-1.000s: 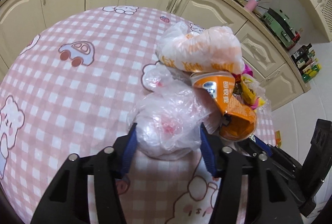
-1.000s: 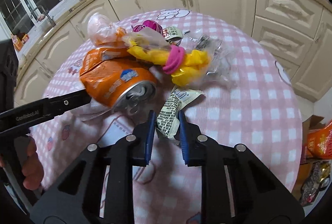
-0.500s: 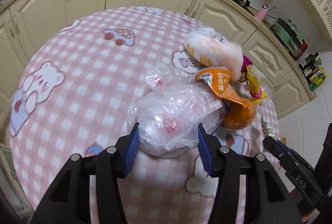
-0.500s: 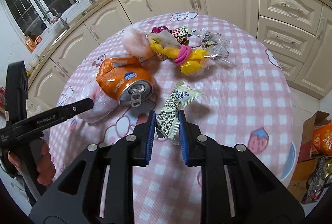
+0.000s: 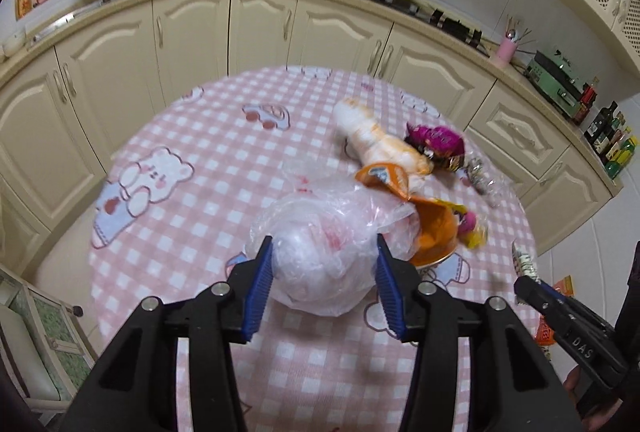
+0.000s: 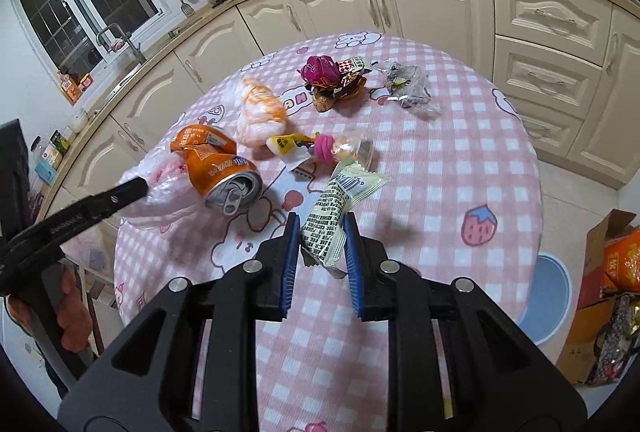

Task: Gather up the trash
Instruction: 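Grasp the clear plastic bag with the left gripper while the right gripper grasps a wrapper, then carry both items to the blue bin and open both grippers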

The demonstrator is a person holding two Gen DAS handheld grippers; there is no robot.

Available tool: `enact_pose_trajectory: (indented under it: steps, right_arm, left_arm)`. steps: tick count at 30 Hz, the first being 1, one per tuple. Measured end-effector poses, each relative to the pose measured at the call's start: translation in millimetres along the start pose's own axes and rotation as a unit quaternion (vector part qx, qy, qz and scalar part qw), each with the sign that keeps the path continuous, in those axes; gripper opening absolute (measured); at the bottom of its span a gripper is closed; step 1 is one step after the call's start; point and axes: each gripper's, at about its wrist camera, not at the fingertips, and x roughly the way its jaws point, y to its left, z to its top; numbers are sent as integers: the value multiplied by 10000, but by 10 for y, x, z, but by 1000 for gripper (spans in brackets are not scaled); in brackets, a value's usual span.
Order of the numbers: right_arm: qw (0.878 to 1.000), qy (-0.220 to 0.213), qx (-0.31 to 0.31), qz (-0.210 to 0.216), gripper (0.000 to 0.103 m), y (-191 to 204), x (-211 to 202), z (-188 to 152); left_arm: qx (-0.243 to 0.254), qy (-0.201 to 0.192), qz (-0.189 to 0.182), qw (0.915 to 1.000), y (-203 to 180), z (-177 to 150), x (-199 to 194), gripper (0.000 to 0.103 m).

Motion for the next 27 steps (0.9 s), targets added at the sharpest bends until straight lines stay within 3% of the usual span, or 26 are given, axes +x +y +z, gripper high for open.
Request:
enact_pose_trajectory:
  steps: [16,27]
  right_arm:
    - [9995,-306,27,116,22,-20,-347,-74]
    - [9961,-747,449,-163,22,-542,-899,-164]
  left_arm:
    - [239,-347,-326,9986,-265,-67,-428,40]
    - [791,-254,-904,9924,-1082,-164,-401,40]
